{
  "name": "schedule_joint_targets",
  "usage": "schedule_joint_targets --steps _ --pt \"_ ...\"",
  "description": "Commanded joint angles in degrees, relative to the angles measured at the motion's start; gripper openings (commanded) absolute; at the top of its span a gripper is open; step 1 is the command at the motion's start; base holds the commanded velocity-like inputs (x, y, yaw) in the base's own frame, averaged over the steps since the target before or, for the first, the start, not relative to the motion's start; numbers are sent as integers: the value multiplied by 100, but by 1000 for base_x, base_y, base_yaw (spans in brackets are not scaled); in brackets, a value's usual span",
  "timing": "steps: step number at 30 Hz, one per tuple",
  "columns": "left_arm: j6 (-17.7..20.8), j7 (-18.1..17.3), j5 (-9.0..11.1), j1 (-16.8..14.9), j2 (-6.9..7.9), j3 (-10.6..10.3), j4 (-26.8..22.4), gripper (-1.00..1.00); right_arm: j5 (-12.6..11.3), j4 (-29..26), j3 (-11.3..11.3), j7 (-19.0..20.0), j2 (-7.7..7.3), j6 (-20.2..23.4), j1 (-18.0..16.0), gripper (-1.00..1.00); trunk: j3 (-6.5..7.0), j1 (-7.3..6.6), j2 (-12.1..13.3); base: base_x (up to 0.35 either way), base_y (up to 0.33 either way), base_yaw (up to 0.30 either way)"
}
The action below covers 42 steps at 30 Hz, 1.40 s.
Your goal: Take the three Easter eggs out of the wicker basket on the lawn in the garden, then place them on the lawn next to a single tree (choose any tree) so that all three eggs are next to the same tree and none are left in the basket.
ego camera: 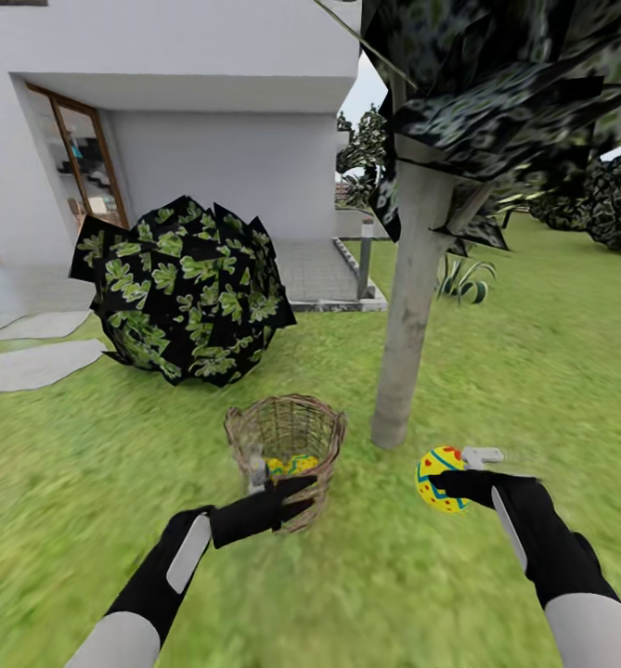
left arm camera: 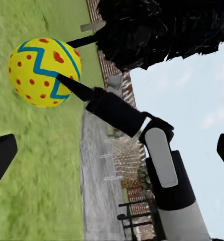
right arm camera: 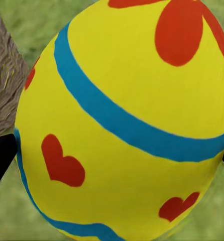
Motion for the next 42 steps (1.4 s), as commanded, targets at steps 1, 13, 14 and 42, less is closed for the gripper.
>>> schedule_joint_targets --steps 1,13,14,42 --pt "-20 -16 22 180 3 -80 -6 100 57 26 -4 47 18 -126 -2 -100 -4 -3 -3 -122 -58 298" --pt "-1288 -417 -19 1002 370 -681 678 100 65 1679 616 -341 62 -2472 -28 -100 -4 -3 -3 -9 -4 107" --pt "-1466 -557 -21 1002 374 -682 812 100 65 2018 620 -668 119 -2806 -67 -100 -4 -3 -3 0 0 0" --pt "340 -1484 42 372 246 -233 -3628 100 429 4221 654 -1255 651 -4940 -888 -100 -4 -3 -3 0 0 0"
